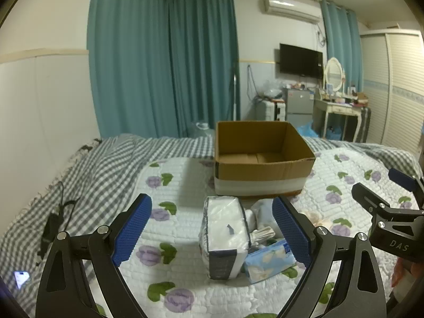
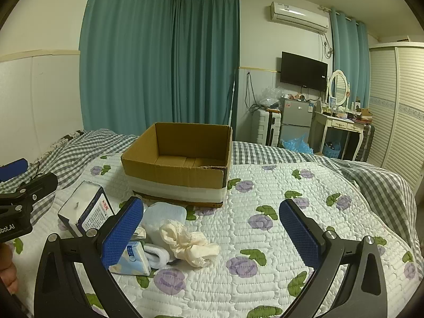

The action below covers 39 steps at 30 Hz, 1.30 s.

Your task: Organize soft objects

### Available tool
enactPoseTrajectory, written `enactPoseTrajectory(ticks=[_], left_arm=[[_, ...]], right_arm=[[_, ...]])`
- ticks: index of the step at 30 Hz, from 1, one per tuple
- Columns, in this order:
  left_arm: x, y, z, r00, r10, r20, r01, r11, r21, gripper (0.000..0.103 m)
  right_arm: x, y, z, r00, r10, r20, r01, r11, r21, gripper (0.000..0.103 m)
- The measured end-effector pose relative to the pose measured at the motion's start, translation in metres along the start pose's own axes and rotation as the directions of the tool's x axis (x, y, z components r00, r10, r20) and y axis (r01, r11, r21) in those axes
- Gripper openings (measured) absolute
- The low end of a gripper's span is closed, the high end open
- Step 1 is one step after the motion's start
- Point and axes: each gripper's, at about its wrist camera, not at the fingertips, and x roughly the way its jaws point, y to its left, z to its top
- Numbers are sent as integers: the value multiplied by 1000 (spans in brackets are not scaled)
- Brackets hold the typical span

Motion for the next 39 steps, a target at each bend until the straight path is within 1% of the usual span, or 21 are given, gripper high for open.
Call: enactPoseTrajectory(ticks=[39], left_arm=[[1,2,-1,1000,8,-9,-8,1000,6,94]], right_arm=[[5,0,-4,1000,10,-17,-10,1000,4,103]])
